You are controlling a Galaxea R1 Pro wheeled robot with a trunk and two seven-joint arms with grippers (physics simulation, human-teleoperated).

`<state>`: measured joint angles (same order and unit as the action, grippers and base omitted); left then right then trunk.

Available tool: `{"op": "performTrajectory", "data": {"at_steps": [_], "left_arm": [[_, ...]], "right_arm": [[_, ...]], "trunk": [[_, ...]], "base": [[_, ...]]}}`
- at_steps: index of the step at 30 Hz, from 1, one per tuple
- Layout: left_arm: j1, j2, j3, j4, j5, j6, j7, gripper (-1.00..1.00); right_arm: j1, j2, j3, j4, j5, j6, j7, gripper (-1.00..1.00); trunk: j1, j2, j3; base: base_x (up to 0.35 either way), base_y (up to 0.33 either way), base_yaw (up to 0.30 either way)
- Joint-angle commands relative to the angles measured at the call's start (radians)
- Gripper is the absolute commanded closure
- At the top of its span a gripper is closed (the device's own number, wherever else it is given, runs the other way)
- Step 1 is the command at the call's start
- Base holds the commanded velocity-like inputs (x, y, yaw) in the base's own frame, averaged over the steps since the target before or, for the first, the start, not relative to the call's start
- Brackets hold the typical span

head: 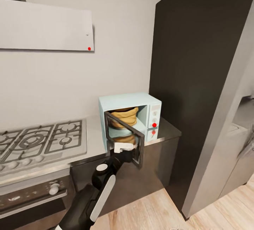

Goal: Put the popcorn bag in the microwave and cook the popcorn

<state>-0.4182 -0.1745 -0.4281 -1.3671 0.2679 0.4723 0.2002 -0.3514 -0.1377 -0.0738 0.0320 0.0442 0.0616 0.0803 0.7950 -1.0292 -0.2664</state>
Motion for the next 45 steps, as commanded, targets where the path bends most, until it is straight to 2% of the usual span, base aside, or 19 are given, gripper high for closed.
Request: {"op": "performTrajectory", "data": {"at_steps": [1,11,14,16,29,31,33,38,42,45], "left_arm": [[-0.001,0.000,-0.003,-0.001,0.023,0.002,0.007,-1.00],[-0.001,0.000,-0.003,0.003,0.018,0.002,0.012,-1.00],[-0.001,0.000,-0.003,0.003,0.022,0.002,0.069,-1.00],[-0.001,0.000,-0.003,0.004,0.024,0.002,0.084,-1.00],[-0.001,0.000,-0.009,0.021,0.021,-0.001,0.089,-1.00],[-0.001,0.000,-0.009,0.022,0.019,-0.003,0.119,-1.00],[-0.001,0.000,-0.008,0.022,0.020,-0.003,0.198,-1.00],[-0.001,0.000,-0.007,0.024,0.019,-0.008,0.243,-1.00],[-0.001,0.000,-0.006,0.025,0.020,-0.009,0.327,-1.00],[-0.001,0.000,-0.006,0.025,0.019,-0.009,0.339,-1.00]], "right_arm": [[-0.001,0.000,-0.008,0.002,0.005,0.001,0.003,-1.00],[-0.001,0.000,-0.008,0.002,0.005,0.001,0.003,-1.00],[-0.001,0.000,-0.008,0.002,0.005,0.001,0.003,-1.00],[-0.001,0.000,-0.008,0.002,0.005,0.001,0.003,-1.00],[-0.001,0.001,-0.008,0.002,0.005,0.001,0.003,-1.00],[-0.001,0.001,-0.008,0.002,0.005,0.001,0.003,-1.00],[-0.001,0.001,-0.008,0.002,0.005,0.001,0.003,-1.00],[-0.001,0.000,-0.008,0.002,0.005,0.001,0.003,-1.00],[-0.001,0.000,-0.008,0.002,0.005,0.001,0.003,-1.00],[-0.001,0.000,-0.008,0.002,0.005,0.001,0.003,-1.00]], "trunk": [[0.000,-0.001,0.000],[0.000,-0.001,0.011],[0.000,-0.001,0.014],[0.000,-0.001,0.016],[0.000,-0.001,0.030],[0.000,-0.001,0.033],[0.000,-0.001,0.035],[0.000,-0.001,0.040],[0.000,-0.001,0.045],[0.000,-0.001,0.048]], "base": [[0.035,0.000,-0.225],[0.247,0.000,-0.225],[0.299,0.000,-0.220],[0.299,0.000,-0.208],[0.299,0.000,-0.191],[0.297,0.000,-0.182],[0.292,0.000,-0.182],[0.272,0.000,-0.181],[0.211,0.000,-0.180],[0.158,0.000,-0.180]]}}
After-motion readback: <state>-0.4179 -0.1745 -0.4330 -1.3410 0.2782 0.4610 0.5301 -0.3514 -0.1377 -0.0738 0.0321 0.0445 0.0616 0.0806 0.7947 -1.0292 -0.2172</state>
